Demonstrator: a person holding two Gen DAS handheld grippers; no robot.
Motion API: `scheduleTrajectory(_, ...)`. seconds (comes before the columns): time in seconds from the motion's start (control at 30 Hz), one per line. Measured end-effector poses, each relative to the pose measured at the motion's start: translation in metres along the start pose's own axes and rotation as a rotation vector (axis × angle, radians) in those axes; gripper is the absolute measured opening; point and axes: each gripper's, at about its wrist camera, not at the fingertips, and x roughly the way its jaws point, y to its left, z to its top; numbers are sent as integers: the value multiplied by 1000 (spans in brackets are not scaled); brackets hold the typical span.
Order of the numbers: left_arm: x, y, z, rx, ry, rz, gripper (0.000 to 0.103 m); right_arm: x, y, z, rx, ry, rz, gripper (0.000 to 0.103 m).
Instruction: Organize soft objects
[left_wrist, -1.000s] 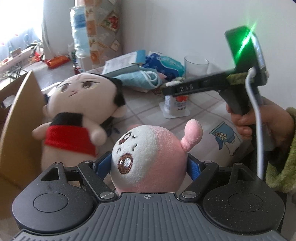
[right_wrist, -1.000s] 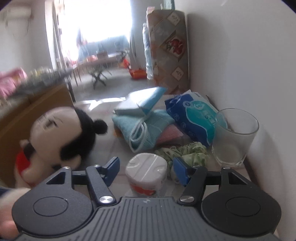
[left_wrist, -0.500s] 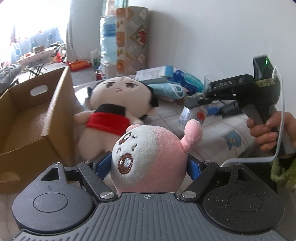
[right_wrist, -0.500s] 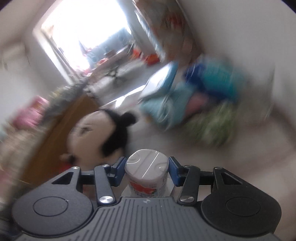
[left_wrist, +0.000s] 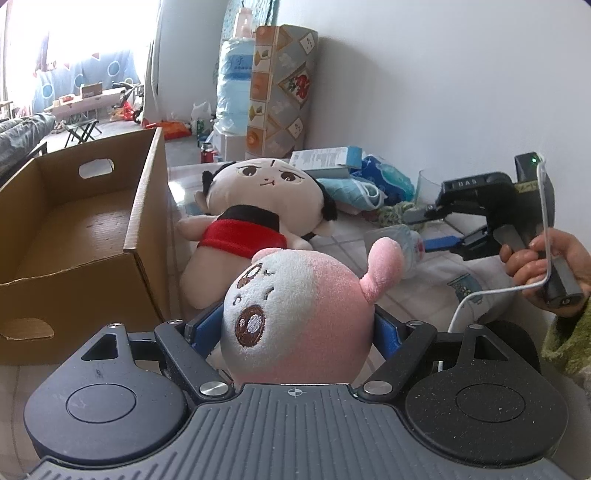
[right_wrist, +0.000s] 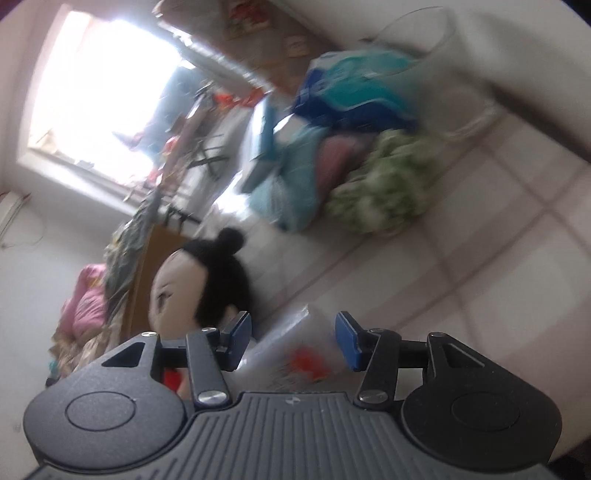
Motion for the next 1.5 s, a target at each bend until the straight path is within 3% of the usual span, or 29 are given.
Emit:
scheduleTrajectory(0.2,3,4,-1,-16,-4,-12,81,-20,13,-2,-129,-120,-136,67)
scheduleTrajectory(0.37,1,9,-1,-27,-3,-15,81,-25,67,-27,-537,-188,-219,81)
scheduleTrajectory(0.53,1,11,-2,-33,-6,-16,81,-12,115,-84,-1046,-128,-315,83)
scheduleTrajectory(0.83,-3,14,-1,-42,-12,-22,81,21,128,-131,-1554,19,-443,77)
scheduleTrajectory(0.93,-3,14,-1,-50,-12,-31,81,37,128,-127,-1547,53,-481,63)
scheduleTrajectory(1.07,-4,14,-2,-49,-14,-39,81,49,128,-128,-1555,103,-476,59)
scheduleTrajectory(1.1,-4,14,-2,-51,-15,-41,81,52,128,-129,-1554,103,-498,55)
scheduleTrajectory(1.13,-4,15,-2,-54,-15,-42,81,52,128,-129,-1545,102,-505,45)
scheduleTrajectory(1.33,-5,17,-3,-62,-16,-48,81,50,132,-123,-1432,72,-511,10)
scheduleTrajectory(1.5,-6,16,-2,-60,-20,-48,81,38,135,-100,-1219,55,-435,2)
